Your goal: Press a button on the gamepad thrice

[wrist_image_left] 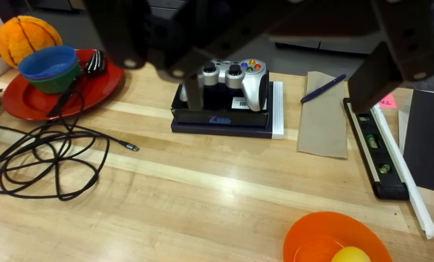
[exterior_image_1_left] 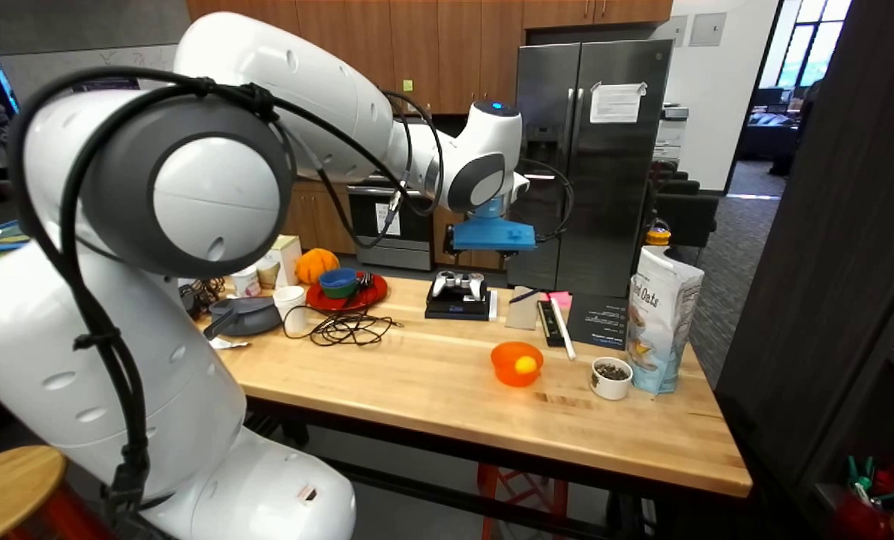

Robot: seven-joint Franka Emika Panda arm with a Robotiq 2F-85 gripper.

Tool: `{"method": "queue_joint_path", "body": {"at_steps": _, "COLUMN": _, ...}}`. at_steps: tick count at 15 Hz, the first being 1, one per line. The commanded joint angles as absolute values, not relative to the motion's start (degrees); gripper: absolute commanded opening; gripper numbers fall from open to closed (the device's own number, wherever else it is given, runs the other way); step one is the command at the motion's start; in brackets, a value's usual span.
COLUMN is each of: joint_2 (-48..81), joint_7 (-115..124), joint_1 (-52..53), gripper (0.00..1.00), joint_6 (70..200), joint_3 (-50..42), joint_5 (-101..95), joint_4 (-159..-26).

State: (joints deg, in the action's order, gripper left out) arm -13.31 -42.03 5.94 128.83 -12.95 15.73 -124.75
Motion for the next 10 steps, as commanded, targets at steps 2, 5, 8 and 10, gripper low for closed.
{"method": "queue_joint_path", "body": {"at_steps": 2, "joint_2": -12.4, "joint_7": -45.2, "joint_1": 4.8, "gripper": 1.0, "joint_6": 133.9, "joint_3": -10.5, "joint_5": 17.8, "joint_4": -125.0}}
{"method": "queue_joint_path", "body": {"at_steps": 5, "joint_2": -10.2, "joint_7": -47.3, "joint_1": 5.5, "gripper": 1.0, "joint_6": 137.2, "joint_3": -9.4, "joint_5": 20.0, "joint_4": -123.4}}
{"method": "queue_joint_path", "body": {"at_steps": 8, "joint_2": -7.3, "joint_7": -48.9, "joint_1": 5.5, "gripper": 1.0, "joint_6": 138.5, "joint_3": -8.3, "joint_5": 22.2, "joint_4": -121.1}}
{"method": "queue_joint_path", "body": {"at_steps": 10, "joint_2": -5.0, "joint_7": -49.8, "joint_1": 5.2, "gripper": 1.0, "joint_6": 138.8, "joint_3": -7.5, "joint_5": 23.1, "joint_4": -118.8}}
